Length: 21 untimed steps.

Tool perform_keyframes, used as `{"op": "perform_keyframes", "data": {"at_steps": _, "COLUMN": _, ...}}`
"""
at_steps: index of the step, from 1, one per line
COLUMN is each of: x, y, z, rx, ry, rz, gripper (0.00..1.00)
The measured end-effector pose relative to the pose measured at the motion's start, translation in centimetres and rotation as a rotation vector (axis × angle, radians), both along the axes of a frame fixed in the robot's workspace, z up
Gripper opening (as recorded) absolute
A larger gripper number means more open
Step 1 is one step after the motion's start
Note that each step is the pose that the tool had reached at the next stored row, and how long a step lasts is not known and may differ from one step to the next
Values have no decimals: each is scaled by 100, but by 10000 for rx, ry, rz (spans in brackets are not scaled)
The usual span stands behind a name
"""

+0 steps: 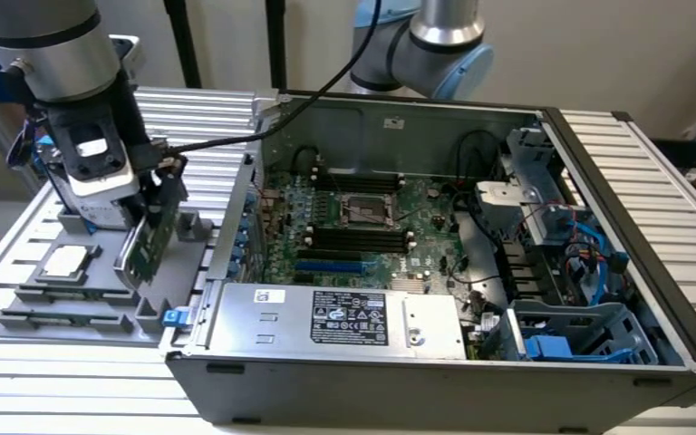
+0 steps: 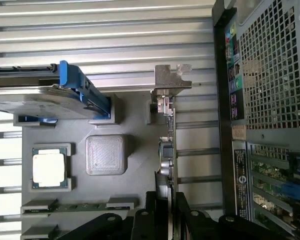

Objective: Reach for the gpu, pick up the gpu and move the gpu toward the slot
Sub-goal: 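Pick up the gpu and move the gpu toward the slot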

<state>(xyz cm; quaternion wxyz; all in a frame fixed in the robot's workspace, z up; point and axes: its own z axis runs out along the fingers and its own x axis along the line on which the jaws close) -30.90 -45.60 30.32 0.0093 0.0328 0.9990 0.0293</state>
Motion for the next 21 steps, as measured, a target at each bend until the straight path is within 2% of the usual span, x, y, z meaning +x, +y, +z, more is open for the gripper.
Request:
{"op": "perform_keyframes", "data": {"at_steps": 11, "x": 130, "y": -46, "z": 473, "rx": 119, "ry": 71, "rz": 5, "gripper": 27}}
{"op": "perform_keyframes", "data": {"at_steps": 21, "x": 424, "y": -73, "z": 927, "rx": 228, "ry": 137, "rz": 19, "gripper": 27}}
